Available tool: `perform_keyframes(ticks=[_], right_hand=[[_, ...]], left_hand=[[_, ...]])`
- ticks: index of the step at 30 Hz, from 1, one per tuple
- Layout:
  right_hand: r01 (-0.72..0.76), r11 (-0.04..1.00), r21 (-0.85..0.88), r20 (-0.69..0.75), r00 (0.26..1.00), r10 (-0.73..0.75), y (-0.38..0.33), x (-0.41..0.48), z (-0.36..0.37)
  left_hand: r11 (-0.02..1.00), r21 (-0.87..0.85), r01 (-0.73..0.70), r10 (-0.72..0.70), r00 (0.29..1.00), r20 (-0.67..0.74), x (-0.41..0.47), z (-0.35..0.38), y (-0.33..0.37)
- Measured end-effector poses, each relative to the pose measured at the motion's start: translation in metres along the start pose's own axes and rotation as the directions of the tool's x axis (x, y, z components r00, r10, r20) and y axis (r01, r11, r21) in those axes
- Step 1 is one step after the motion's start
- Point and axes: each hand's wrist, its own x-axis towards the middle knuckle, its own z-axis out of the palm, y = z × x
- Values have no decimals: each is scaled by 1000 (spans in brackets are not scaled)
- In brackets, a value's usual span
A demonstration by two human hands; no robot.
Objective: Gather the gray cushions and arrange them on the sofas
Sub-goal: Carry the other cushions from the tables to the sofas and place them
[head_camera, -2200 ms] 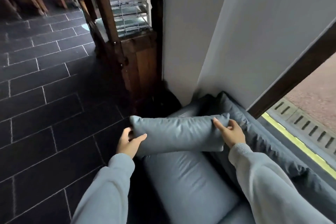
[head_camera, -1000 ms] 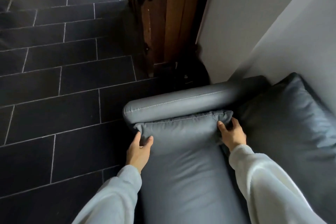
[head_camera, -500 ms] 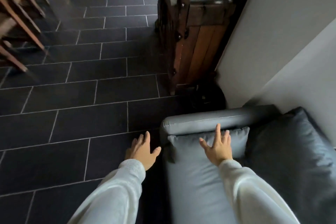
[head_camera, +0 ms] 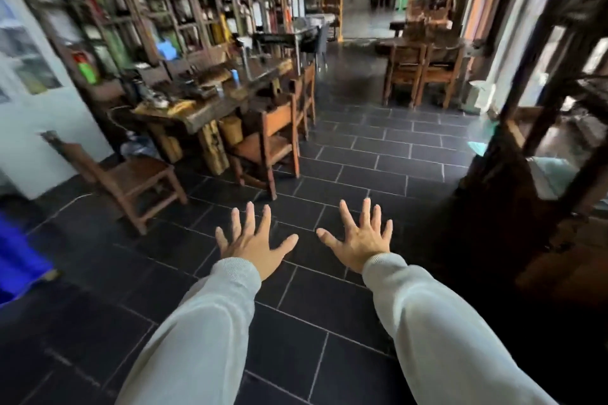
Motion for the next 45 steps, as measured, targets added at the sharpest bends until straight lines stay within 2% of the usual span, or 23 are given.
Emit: perform_keyframes(ticks=[6, 12, 17, 22, 25, 32, 36, 42, 45], right_hand=[[228, 970, -80, 7, 974, -228, -241, 46, -25], [416, 908, -44, 84, 908, -411, -453, 59, -18], [656, 751, -72, 118, 754, -647, -600, 44, 26], [828, 550, -110, 177, 560, -809, -720, 49, 79], [866, 491, -98, 185, 501, -846, -785, 64, 108], [908, 413, -72, 256, 417, -872, -930, 139, 144], [930, 367, -16, 281, 357, -891, -1014, 170, 163], [963, 270, 11, 344, 249, -905, -1126, 181, 229], [965, 262, 32, 386, 229, -893, -1188, 179, 269]], left_hand=[[984, -31, 177, -179, 980, -84, 32, -108, -191], [926, -60, 374, -378, 916, -137, 23, -175, -366], [814, -126, 567, -581, 801, -146, 9, -210, -489], [730, -151, 667, -683, 719, -130, 17, -227, -582], [665, -170, 727, -746, 656, -114, 33, -232, -642], [509, -222, 832, -859, 506, -76, 96, -249, -751], [444, -227, 867, -896, 430, -109, 122, -262, -812], [326, -205, 923, -945, 325, -40, 130, -257, -920], [268, -214, 939, -962, 275, -1, 131, -247, -988]])
